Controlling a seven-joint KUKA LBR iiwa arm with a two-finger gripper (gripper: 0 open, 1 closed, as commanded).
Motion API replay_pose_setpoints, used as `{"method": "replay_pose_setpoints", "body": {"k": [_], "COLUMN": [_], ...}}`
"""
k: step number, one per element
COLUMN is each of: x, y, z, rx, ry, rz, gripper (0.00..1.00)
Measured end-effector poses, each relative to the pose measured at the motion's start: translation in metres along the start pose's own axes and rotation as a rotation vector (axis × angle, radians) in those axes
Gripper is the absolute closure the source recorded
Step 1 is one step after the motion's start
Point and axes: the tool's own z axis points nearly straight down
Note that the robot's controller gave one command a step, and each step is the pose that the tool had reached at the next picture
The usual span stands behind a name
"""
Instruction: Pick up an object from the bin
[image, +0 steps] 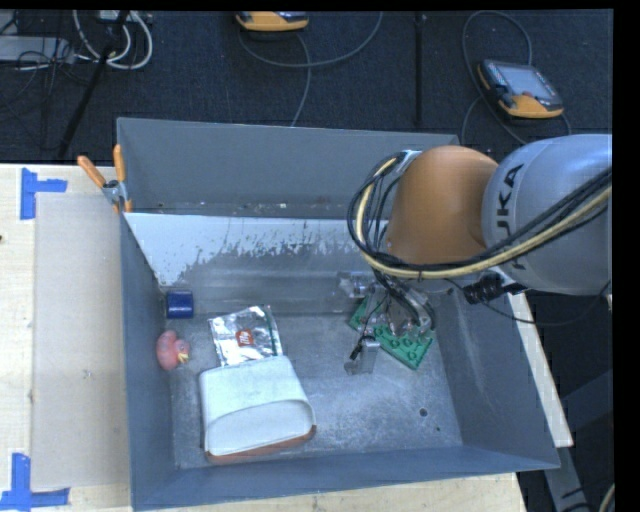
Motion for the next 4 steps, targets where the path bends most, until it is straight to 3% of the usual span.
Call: {"method": "replay_pose_setpoints", "body": {"k": [1,2,3,4], "x": [-0.047,-0.026,-0.029,-0.002], "y": [-0.041,-0.1,-0.097,-0.094], "z": [0.005,0.092,0.085,-0.049], "rx": [0.001,0.001,0.001,0.002], "ry": [-0.005,-0.002,-0.011,-0.009], "rz": [0.114,0.05,0.048,0.004], "gripper": [0.0,0.0,1.0,1.0]}}
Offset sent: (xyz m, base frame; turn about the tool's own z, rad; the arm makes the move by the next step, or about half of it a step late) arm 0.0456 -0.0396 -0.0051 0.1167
